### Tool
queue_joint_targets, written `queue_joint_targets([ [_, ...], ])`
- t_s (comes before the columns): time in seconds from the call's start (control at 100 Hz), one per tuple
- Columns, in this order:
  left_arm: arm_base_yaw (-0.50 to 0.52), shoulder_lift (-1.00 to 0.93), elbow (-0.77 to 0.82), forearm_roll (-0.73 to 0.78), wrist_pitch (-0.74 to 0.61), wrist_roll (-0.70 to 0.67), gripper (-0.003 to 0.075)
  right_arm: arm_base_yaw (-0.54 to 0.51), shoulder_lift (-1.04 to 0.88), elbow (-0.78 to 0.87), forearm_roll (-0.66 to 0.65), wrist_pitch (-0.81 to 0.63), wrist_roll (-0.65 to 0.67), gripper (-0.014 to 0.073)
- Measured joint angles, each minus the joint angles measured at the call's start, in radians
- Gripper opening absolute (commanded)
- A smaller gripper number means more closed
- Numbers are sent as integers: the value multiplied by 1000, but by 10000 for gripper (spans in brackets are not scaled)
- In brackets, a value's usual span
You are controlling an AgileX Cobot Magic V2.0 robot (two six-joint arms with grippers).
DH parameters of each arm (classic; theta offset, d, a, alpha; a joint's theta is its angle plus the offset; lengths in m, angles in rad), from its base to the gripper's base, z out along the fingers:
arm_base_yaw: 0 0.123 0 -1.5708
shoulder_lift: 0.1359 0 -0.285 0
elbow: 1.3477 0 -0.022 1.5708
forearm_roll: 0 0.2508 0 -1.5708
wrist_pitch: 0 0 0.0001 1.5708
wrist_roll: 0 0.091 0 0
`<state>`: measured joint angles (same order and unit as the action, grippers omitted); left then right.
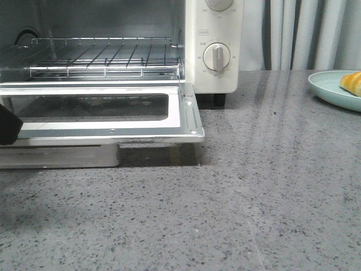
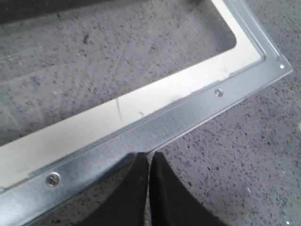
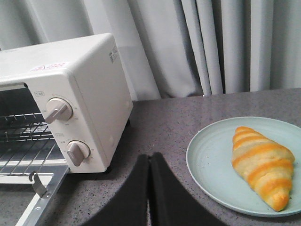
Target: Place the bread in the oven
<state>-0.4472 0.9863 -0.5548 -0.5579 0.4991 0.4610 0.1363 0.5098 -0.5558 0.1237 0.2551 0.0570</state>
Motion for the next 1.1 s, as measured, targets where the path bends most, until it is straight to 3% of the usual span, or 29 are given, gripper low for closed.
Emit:
queue_joint_targets([
  [0.24,0,-20,0,17,14,0,-22,-21,302,-314,-110,315,0,-16],
  [0.43,0,-140,0,19,34,0,-21,-179,548,-539,-134,513,0,256],
  [0.51,0,-227,0,19,41,0,-21,-230,653,-598,-142,566,0,326],
  [0.76,0,-457,0,21,47,0,-22,-262,907,-633,-148,586,-18,328],
  [1.1,0,-517,0,-9,53,0,-22,-267,1121,-644,-210,511,-20,295],
])
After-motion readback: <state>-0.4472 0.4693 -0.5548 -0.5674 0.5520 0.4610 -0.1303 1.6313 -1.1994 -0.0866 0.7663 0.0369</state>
